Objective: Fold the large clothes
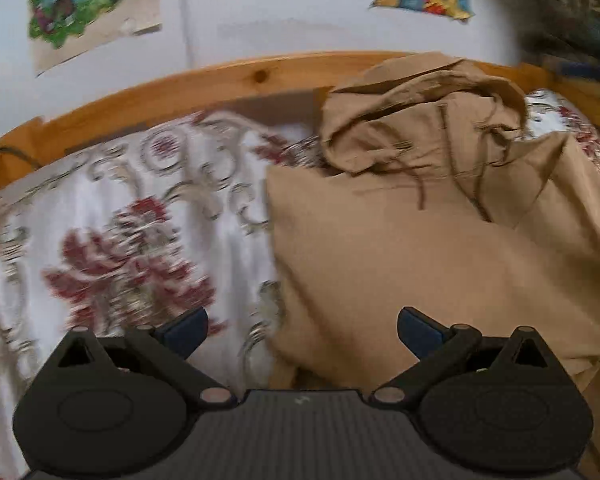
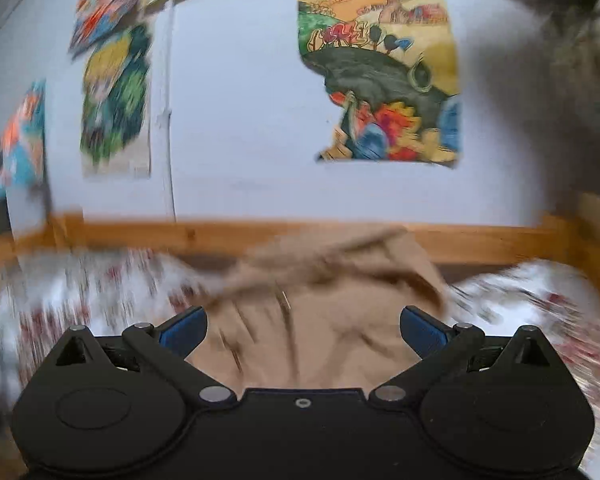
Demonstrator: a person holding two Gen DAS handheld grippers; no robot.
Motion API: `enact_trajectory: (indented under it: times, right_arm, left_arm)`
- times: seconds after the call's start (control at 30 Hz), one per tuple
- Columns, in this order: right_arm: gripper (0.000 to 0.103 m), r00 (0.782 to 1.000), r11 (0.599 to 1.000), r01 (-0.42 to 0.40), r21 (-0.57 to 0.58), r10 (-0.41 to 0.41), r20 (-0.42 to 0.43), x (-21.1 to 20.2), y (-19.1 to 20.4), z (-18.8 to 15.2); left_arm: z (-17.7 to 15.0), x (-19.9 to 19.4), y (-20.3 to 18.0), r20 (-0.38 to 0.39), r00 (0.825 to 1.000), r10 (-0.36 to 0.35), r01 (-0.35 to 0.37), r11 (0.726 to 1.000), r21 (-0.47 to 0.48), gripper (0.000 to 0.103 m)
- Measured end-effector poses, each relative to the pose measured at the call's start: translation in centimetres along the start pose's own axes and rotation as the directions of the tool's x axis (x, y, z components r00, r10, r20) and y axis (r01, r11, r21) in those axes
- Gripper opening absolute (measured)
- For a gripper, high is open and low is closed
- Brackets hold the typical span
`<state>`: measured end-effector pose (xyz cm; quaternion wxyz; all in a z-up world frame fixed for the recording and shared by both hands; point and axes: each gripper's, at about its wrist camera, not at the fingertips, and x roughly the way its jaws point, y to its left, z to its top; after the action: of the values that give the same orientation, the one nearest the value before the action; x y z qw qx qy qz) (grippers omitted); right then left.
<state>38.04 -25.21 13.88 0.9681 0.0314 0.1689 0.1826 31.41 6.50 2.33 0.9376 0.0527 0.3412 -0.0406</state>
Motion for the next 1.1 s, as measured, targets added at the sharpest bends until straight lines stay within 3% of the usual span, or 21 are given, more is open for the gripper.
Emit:
enact_trajectory:
  times: [0.13, 0.27, 0.37, 0.43, 0.57, 0.63, 0.73, 0.87, 0.9, 0.93, 1.0, 1.1]
  right_arm:
    - [0.102, 0.999, 0.998, 0.039, 0.054, -0.037, -0.025, 7.2, -0.4, 3.4]
    - [0.102, 0.995, 0.972, 0.059, 0.229, -0.038, -0.095, 13.4, -2.1, 6.1]
    - [0.102, 0.98, 0.895, 0.114, 0.431, -0.029, -0.198, 17.6, -3.9, 6.4]
    - [0.102, 0.972, 0.855, 0.152, 0.495, -0.04, -0.231, 19.4, -4.5, 6.0]
    - [0.102, 0.976, 0.844, 0.168, 0.509, -0.071, -0.204, 20.9, -4.3, 5.7]
    - [0.1, 0.974, 0.815, 0.189, 0.548, -0.086, -0.208, 21.5, -4.6, 5.3]
    - [0.077, 0.969, 0.752, 0.229, 0.618, -0.117, -0.217, 21.7, -5.1, 4.4]
    - [0.048, 0.964, 0.699, 0.251, 0.669, -0.123, -0.234, 22.2, -5.5, 3.6]
    - [0.037, 0.967, 0.693, 0.245, 0.678, -0.121, -0.225, 22.3, -5.5, 3.6]
    - [0.031, 0.97, 0.69, 0.231, 0.686, -0.113, -0.214, 22.3, -5.5, 3.7]
    - [0.008, 0.975, 0.709, 0.213, 0.672, -0.11, -0.193, 22.0, -5.1, 4.1]
    - [0.004, 0.984, 0.751, 0.167, 0.639, -0.081, -0.161, 20.5, -4.3, 4.8]
  left_arm:
    - [-1.3, 1.3, -1.9, 0.048, 0.996, -0.072, 0.067, 0.993, 0.098, 0.103]
    - [-2.7, 2.2, -2.9, 0.046, 0.992, -0.118, 0.109, 0.981, 0.161, 0.103]
    - [-3.4, 3.2, -2.5, 0.005, 0.99, -0.138, 0.136, 0.981, 0.141, 0.103]
    - [-3.8, 3.5, -2.0, -0.005, 0.989, -0.146, 0.145, 0.984, 0.105, 0.103]
    - [-4.0, 3.9, -0.8, -0.023, 0.988, -0.152, 0.153, 0.987, 0.04, 0.103]
    - [-4.0, 4.0, -0.5, -0.028, 0.988, -0.151, 0.152, 0.988, 0.024, 0.103]
    - [-4.0, 4.1, -0.3, -0.031, 0.989, -0.145, 0.145, 0.989, 0.018, 0.103]
    - [-3.9, 4.0, -0.4, -0.037, 0.99, -0.137, 0.137, 0.99, 0.021, 0.103]
    - [-3.9, 3.9, -0.3, -0.037, 0.99, -0.138, 0.139, 0.99, 0.022, 0.103]
    - [-3.9, 3.8, -0.3, -0.036, 0.99, -0.14, 0.14, 0.99, 0.021, 0.103]
    - [-3.9, 3.5, -0.3, -0.032, 0.99, -0.139, 0.139, 0.99, 0.016, 0.103]
    - [-3.8, 3.0, -0.5, -0.026, 0.991, -0.134, 0.134, 0.991, 0.005, 0.103]
